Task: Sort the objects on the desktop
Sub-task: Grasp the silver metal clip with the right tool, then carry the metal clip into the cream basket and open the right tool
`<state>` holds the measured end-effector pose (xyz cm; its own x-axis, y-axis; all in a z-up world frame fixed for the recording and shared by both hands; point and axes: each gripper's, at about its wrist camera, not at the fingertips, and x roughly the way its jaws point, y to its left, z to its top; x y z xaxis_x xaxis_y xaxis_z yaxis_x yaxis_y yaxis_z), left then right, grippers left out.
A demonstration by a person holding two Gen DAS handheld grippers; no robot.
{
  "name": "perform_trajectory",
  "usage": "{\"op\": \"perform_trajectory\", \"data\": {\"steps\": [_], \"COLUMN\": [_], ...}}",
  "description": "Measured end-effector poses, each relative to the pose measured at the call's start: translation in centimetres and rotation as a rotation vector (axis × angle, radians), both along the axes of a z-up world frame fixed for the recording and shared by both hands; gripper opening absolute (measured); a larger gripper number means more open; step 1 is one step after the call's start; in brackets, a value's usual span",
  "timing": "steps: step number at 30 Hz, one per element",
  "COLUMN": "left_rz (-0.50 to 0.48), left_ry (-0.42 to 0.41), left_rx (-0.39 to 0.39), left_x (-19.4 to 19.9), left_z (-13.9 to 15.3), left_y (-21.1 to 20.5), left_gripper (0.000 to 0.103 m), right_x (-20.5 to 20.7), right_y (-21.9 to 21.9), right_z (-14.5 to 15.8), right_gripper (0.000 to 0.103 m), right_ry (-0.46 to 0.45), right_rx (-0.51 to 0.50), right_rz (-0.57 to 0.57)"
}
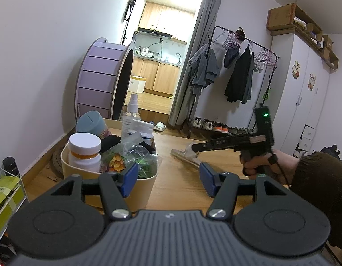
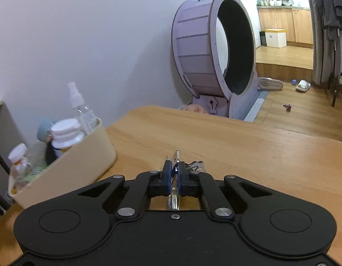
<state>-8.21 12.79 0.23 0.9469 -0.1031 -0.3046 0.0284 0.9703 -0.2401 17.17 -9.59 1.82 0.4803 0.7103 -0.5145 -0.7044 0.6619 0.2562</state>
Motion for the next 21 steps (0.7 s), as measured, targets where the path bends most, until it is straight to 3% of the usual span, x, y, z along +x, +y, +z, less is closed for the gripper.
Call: {"op": "perform_trajectory", "data": {"steps": [6,11,15,21], "left_rz": [0.009,0.016,0.022,0.024], "left_ry": [-0.014,-0.024,-0.025,-0.026], "left_rx": [-0.005,-0.009,-0.014,-0.017], "left_x": [-0.4,-0.7,-0.8,-0.9], "left_z": [0.2,0.3,0.4,0.5], "left_y": [0.2,0.4,0.7,0.9], "left_gripper": [0.060,0.060,0.060,0.060], "right_x": [-2.8,-5.3,-6.4,-6.4], "right_y": [-1.2,0.8,4.0,8.1], "right_z": [3.9,7.2,7.7,6.5], "right_gripper": [0.005,0.005,0.006,0.006], "right_ry": [-0.046,-0.061,-0.031,0.007], "right_rx": [0.126,0.230,0.272,0.250], "right_rz": [0.022,0.121,0.203,0.248]}}
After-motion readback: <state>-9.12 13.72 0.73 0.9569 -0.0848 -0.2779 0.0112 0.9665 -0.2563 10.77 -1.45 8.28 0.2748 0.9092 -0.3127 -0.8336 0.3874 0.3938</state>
